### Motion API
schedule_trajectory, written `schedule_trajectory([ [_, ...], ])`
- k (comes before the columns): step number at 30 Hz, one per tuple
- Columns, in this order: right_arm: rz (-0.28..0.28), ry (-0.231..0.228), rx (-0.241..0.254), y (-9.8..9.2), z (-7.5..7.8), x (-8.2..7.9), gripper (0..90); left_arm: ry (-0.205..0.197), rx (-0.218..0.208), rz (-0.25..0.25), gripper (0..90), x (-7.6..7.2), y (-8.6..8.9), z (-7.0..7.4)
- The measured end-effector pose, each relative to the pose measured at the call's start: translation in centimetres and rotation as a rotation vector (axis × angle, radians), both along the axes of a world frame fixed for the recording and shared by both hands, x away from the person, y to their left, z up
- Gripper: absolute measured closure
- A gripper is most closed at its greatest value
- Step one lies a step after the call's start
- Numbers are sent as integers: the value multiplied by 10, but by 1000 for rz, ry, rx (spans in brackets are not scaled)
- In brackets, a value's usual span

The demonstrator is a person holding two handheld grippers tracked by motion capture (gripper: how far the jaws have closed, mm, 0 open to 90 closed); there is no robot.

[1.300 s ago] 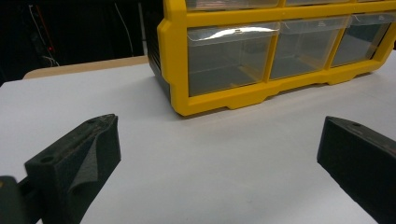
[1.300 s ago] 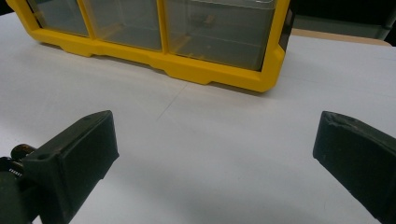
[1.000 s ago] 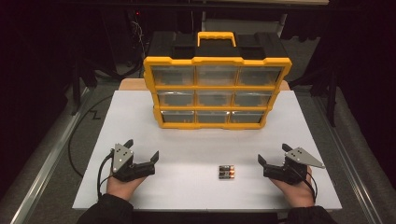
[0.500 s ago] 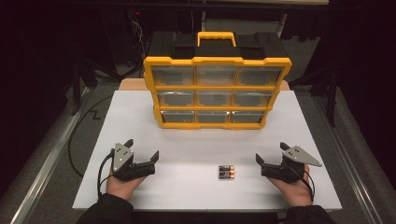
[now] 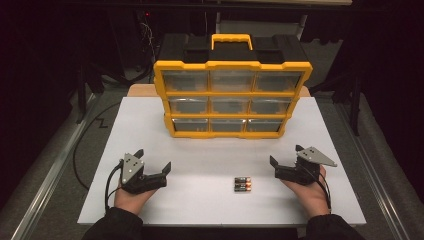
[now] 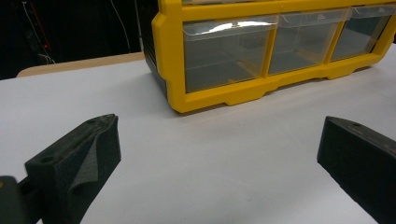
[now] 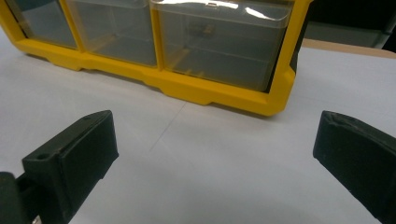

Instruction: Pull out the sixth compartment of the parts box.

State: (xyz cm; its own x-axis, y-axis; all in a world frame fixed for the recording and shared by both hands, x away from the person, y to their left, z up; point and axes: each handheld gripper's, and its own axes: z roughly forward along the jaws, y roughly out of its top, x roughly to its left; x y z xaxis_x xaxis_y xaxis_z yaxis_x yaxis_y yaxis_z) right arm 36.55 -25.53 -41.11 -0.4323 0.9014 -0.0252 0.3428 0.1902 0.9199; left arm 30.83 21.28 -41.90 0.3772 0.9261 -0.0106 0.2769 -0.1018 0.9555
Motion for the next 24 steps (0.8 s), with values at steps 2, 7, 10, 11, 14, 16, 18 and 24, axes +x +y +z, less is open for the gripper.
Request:
schedule_trajectory([
  [2, -3, -2, 7, 2, 2, 4, 13, -3, -1, 1, 3, 0, 0, 0],
  [7, -6, -10, 9, 8, 7, 14, 15, -10, 0, 3, 3, 0, 1, 0],
  [10, -11, -17, -4, 13, 10, 20, 16, -9, 0, 1, 3, 0, 1, 0],
  [11, -17, -29, -24, 16, 12, 24, 28, -5, 1, -1, 3, 0, 1, 0],
  [14, -26, -37, -45, 18, 13, 28, 30, 12, 10, -11, 3, 0, 0, 0],
  [16, -28, -42, -45, 19, 14, 33, 29, 5, 14, -11, 3, 0, 0, 0],
  [18, -31, -46, -56, 21, 15, 37, 24, -1, 18, -7, 3, 0, -1, 0],
  [24, -29, -40, -85, 24, 8, 42, 15, 4, 27, -14, 3, 0, -1, 0],
])
